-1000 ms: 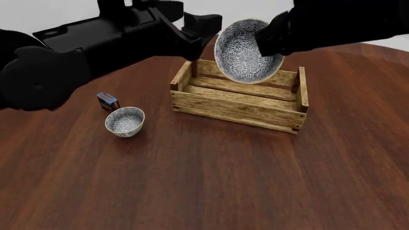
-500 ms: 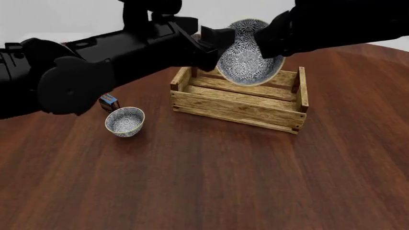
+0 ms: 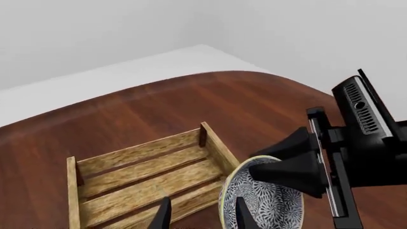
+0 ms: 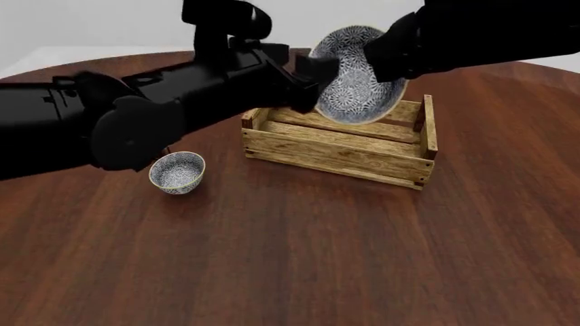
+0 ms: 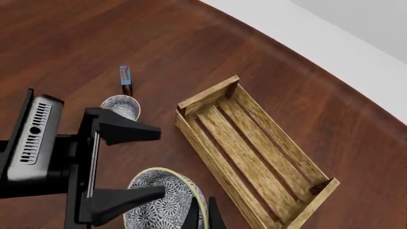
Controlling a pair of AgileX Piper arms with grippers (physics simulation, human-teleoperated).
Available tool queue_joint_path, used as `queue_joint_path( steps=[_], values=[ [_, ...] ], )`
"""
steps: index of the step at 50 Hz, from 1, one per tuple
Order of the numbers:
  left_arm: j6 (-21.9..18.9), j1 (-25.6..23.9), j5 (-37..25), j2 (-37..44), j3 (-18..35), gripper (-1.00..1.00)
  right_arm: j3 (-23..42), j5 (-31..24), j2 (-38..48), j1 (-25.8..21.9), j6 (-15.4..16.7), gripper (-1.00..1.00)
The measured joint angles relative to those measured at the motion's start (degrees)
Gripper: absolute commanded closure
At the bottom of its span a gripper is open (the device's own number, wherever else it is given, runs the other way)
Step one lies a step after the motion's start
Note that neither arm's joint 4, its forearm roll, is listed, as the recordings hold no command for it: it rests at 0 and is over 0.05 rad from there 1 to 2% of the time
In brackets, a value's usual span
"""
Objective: Stack the right bowl on the left bowl and place them in the tray.
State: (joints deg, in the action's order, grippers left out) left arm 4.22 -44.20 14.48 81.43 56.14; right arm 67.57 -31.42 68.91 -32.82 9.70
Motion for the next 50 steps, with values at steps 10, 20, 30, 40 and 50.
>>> queue_joint_path(
  steps=[10, 20, 30, 40, 50],
  values=[
    [1.0, -0.3, 0.6, 1.4, 0.1, -1.0, -0.2, -0.2, -0.4, -0.2, 0.2, 1.0],
    [1.5, -0.6, 1.1, 2.4, 0.1, -1.0, -0.3, -0.6, -1.0, -0.3, 0.5, 1.0],
    [2.0, -0.8, 1.8, 3.2, 0.2, -1.0, -0.4, -1.0, -1.5, -0.3, 0.7, 1.0],
    [3.7, -1.6, 2.4, 3.7, 0.4, 1.0, -0.5, -1.2, -1.5, -0.7, 1.1, 1.0],
    [5.2, -2.5, 3.0, 3.8, 0.4, 1.0, -0.4, -1.3, -1.5, -0.8, 1.2, 1.0]
  ],
)
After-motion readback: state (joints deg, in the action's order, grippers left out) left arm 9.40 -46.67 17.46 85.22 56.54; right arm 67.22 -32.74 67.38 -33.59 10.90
